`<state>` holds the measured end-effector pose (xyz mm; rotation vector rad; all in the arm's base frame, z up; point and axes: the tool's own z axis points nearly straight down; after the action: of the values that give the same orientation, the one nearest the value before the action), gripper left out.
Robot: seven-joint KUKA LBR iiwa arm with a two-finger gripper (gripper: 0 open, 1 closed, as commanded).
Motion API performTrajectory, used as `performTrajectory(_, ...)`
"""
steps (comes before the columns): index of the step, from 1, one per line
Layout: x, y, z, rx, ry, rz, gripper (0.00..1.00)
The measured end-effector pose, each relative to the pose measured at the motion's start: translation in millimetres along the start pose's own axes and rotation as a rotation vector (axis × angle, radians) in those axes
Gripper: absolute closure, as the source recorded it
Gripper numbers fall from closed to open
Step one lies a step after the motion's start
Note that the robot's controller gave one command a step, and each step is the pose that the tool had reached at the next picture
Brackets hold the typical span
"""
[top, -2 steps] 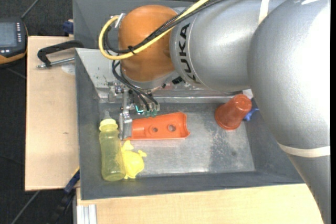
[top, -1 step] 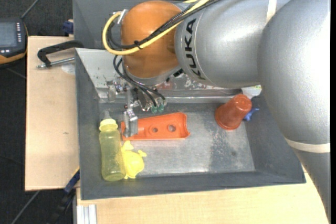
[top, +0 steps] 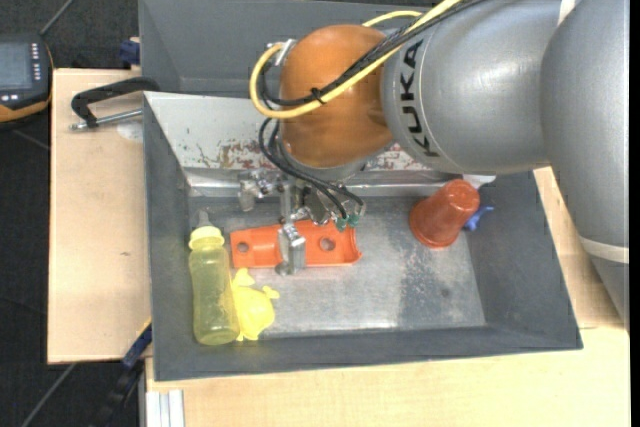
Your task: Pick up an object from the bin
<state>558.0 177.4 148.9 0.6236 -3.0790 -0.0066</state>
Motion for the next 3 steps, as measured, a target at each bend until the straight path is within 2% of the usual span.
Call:
performTrajectory(1, 42.4, -1.7, 28.5, 0.005, -0.002, -0.147, 0.0)
performTrajectory(2, 42.3, -40.5, 45.9, -0.003, -0.006, -0.207, 0.0)
performTrajectory(3, 15.5, -92.9, 61.2, 0.004, -0.009, 0.077, 1.0)
